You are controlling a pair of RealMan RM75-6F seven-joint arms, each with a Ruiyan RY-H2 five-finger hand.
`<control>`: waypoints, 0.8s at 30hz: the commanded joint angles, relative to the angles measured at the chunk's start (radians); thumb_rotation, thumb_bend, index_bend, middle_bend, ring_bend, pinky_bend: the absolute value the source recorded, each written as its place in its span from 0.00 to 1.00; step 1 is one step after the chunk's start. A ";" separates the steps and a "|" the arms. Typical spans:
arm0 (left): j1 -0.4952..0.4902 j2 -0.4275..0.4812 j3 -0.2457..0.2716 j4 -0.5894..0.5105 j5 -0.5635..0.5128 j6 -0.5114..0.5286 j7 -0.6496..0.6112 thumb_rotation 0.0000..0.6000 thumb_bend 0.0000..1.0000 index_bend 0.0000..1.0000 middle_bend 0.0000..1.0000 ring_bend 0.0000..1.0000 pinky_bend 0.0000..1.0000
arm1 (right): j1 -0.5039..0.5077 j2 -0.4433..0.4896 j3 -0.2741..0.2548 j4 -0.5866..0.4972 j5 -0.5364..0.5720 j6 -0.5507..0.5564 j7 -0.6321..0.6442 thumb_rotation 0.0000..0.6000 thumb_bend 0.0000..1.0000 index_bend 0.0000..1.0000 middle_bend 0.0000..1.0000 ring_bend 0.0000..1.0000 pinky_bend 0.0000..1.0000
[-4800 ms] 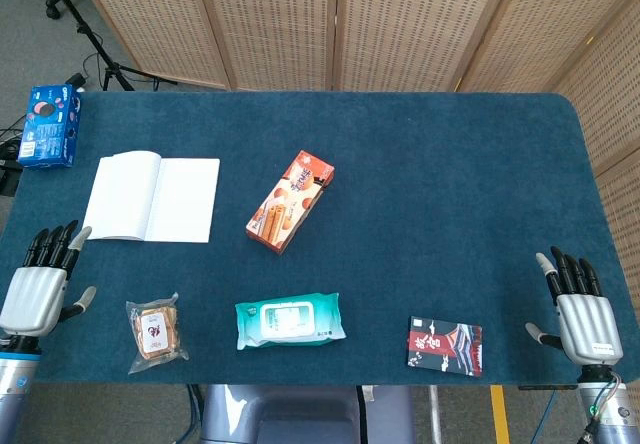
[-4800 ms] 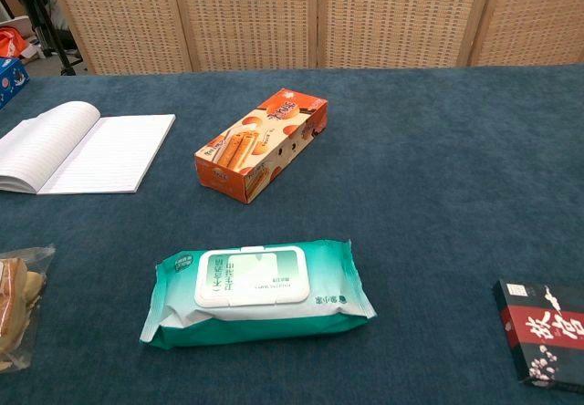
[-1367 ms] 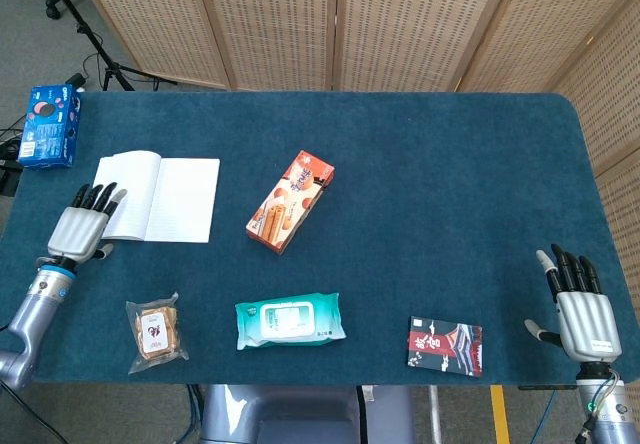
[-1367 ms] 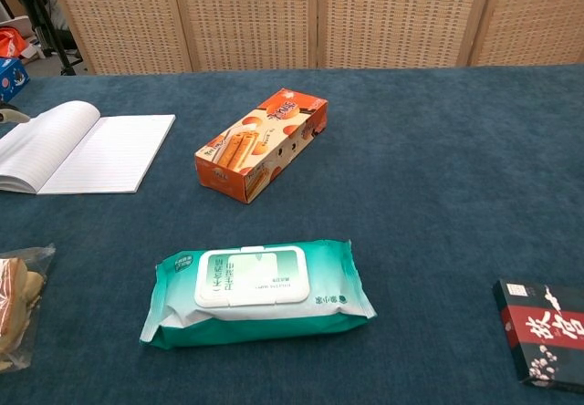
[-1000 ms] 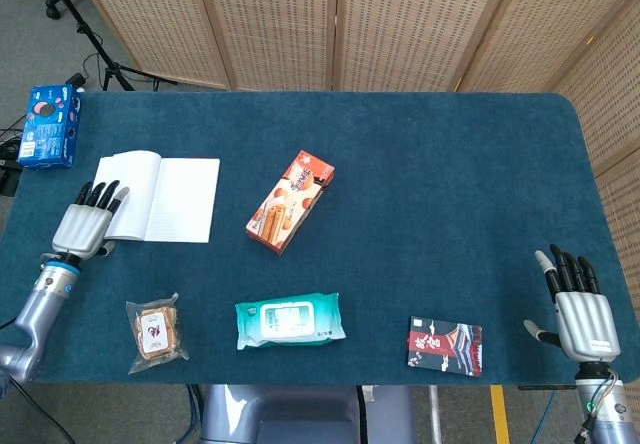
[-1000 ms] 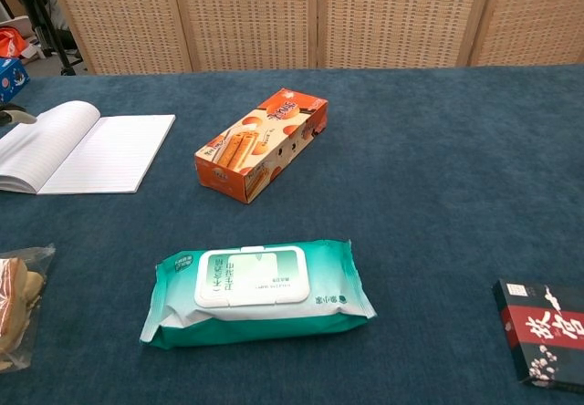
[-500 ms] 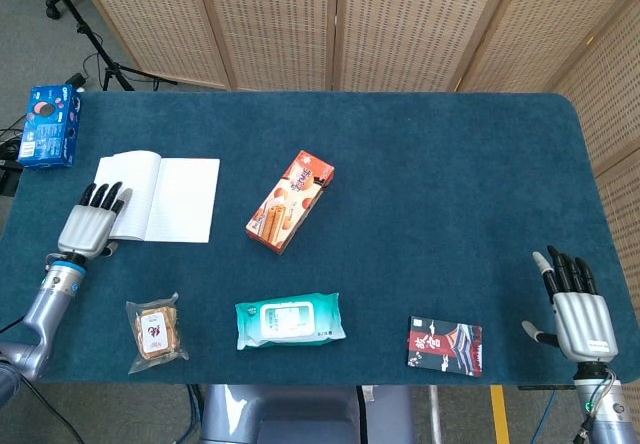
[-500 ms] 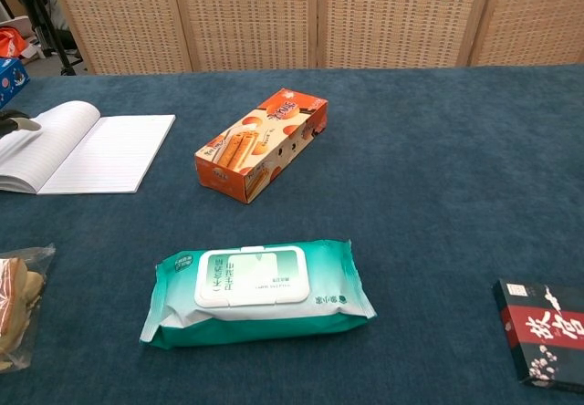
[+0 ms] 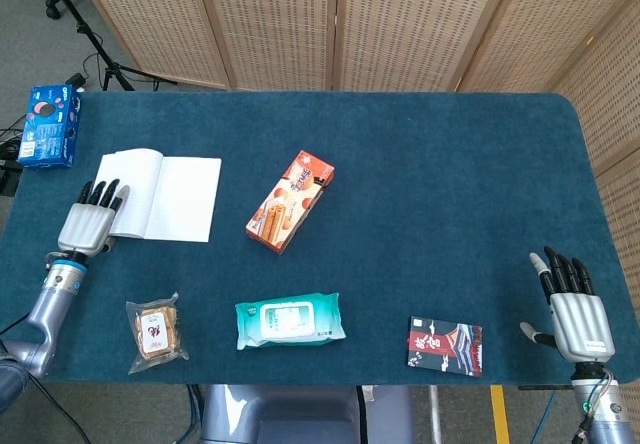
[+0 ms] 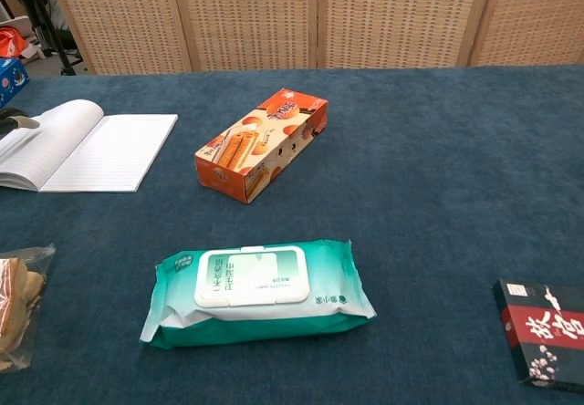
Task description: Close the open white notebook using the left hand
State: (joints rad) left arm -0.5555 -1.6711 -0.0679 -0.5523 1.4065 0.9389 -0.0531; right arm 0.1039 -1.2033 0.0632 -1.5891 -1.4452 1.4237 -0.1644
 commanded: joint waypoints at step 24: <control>-0.003 -0.038 0.030 0.068 0.083 0.175 0.015 1.00 0.45 0.00 0.00 0.00 0.00 | 0.000 0.002 -0.002 -0.004 0.000 -0.003 -0.002 1.00 0.05 0.00 0.00 0.00 0.00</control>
State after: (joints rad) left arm -0.5566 -1.7066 -0.0409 -0.4873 1.4833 1.1049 -0.0355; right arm 0.1038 -1.2013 0.0608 -1.5926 -1.4449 1.4210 -0.1660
